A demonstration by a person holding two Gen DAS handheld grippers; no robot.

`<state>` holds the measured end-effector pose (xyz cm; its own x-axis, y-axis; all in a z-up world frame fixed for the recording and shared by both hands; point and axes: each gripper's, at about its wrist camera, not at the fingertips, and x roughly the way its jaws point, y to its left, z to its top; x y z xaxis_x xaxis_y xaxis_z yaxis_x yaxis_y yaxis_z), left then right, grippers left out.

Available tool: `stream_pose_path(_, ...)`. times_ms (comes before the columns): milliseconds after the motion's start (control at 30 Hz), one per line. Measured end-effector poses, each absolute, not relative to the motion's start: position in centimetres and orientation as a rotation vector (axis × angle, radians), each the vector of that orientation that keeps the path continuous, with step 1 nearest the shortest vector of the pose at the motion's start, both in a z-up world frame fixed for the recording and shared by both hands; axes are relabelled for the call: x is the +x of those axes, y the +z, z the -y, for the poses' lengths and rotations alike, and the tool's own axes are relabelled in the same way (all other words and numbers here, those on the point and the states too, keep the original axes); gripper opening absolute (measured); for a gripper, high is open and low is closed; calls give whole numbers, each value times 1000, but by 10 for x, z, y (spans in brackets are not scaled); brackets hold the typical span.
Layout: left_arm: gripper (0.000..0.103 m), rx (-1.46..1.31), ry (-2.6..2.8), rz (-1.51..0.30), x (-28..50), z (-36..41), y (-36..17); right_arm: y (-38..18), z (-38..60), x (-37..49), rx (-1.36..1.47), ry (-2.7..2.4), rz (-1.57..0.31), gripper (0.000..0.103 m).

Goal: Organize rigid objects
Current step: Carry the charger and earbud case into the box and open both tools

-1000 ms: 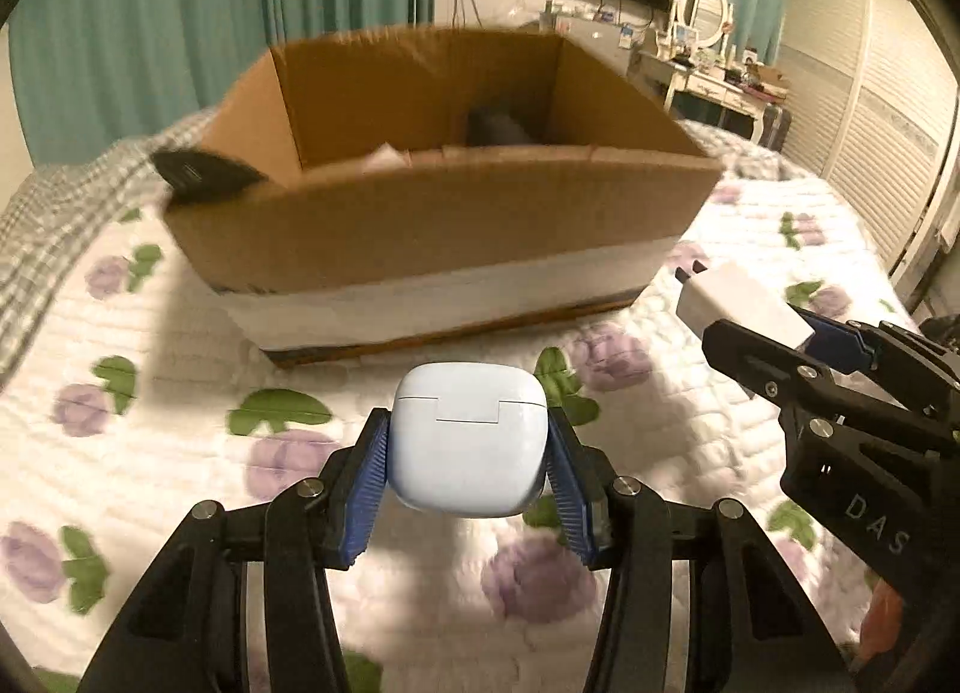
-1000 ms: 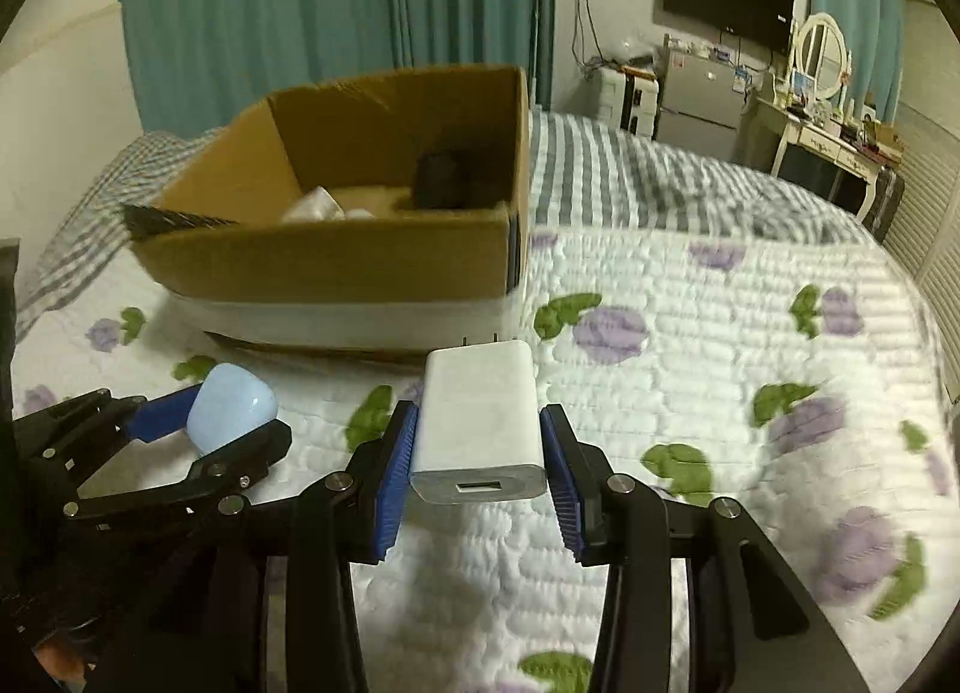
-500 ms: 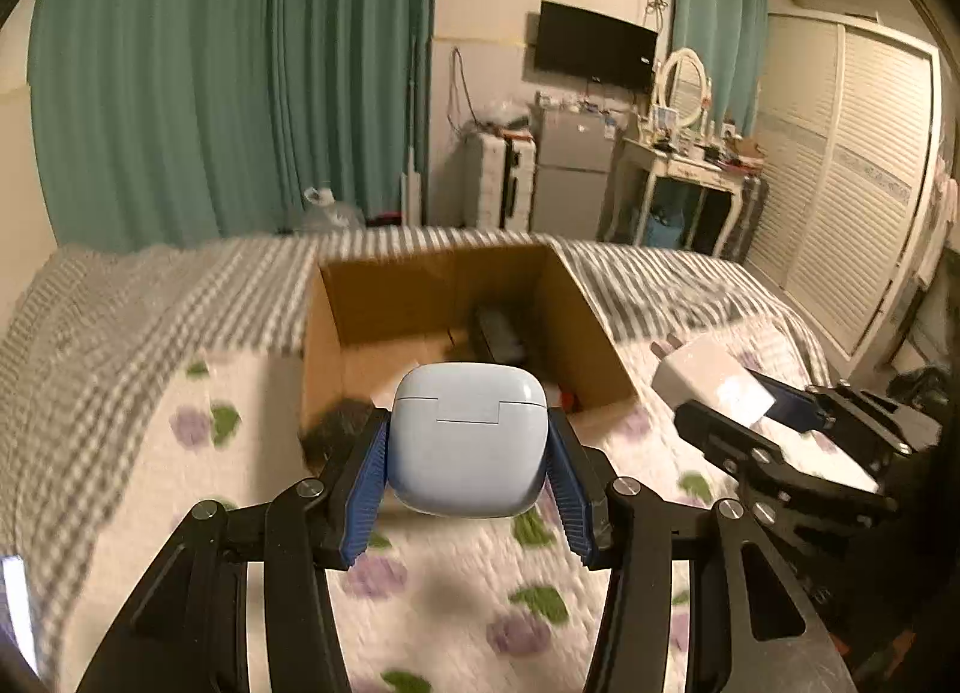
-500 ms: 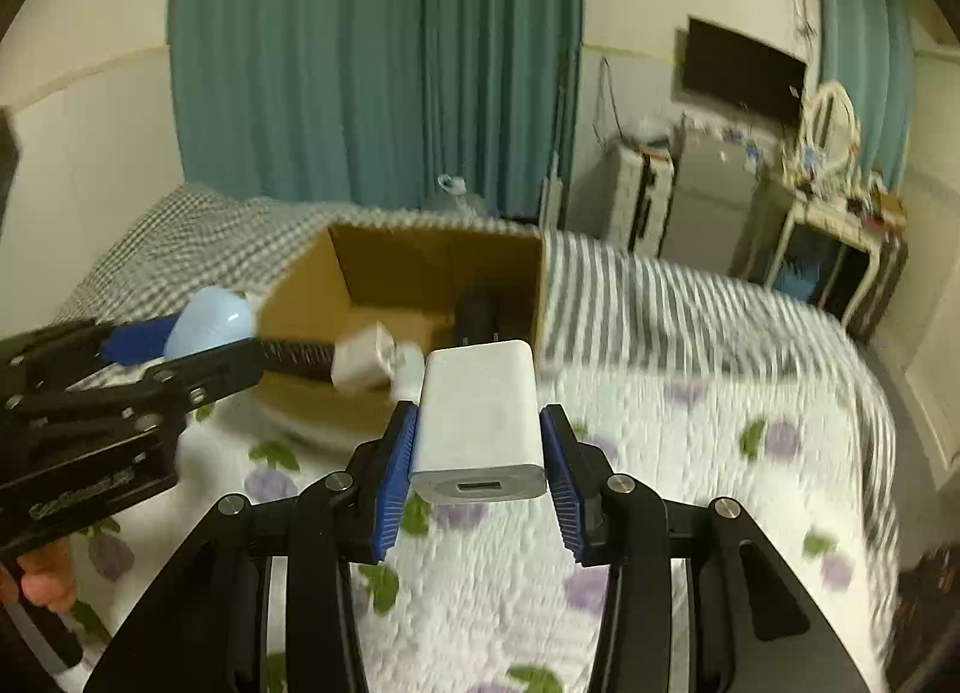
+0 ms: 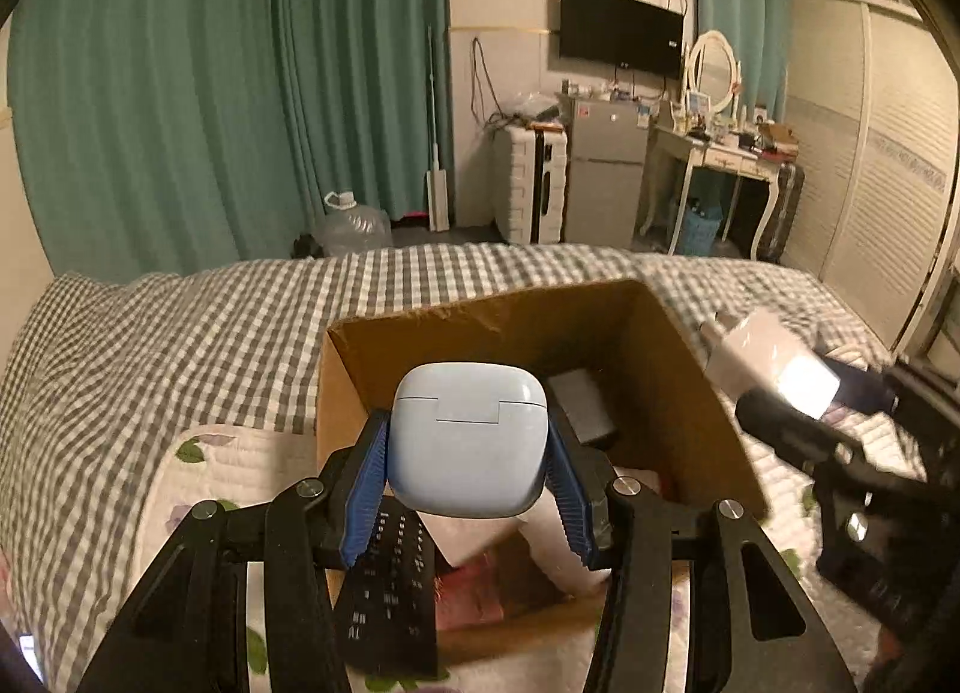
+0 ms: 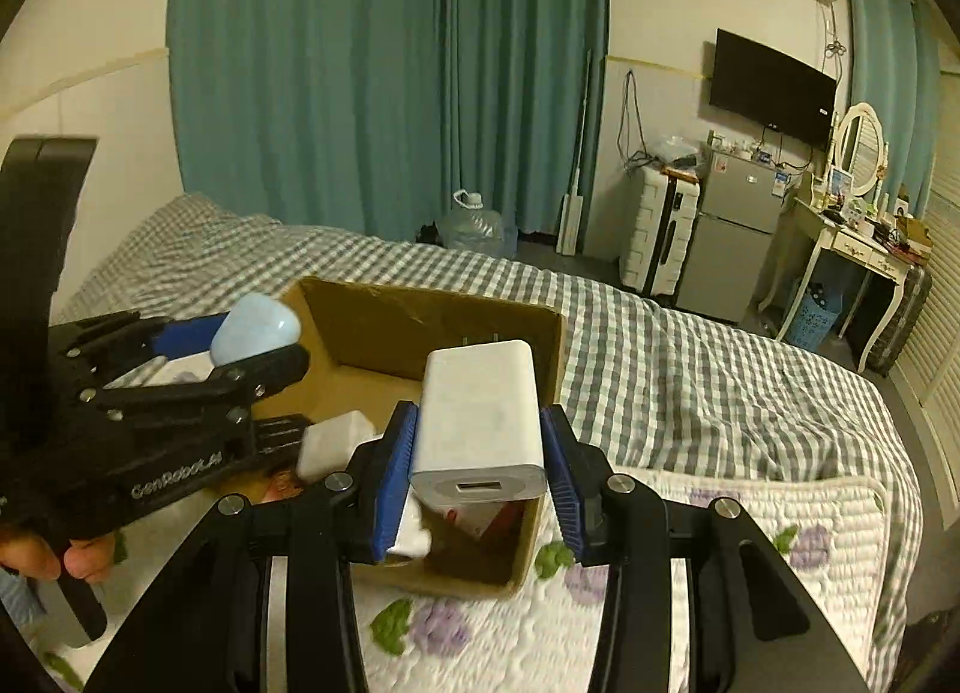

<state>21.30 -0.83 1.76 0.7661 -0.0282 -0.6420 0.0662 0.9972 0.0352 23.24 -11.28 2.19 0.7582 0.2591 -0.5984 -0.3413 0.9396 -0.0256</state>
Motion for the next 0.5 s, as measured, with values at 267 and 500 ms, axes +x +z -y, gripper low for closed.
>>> stream_pose_path(267,53,31,-73,-767,239,-5,-11,-2,120,258,-101,331,-674,41)
stream_pose_path(500,61,-19,-60,-747,234,-18,-3,0,109,263,-119,337,-671,41)
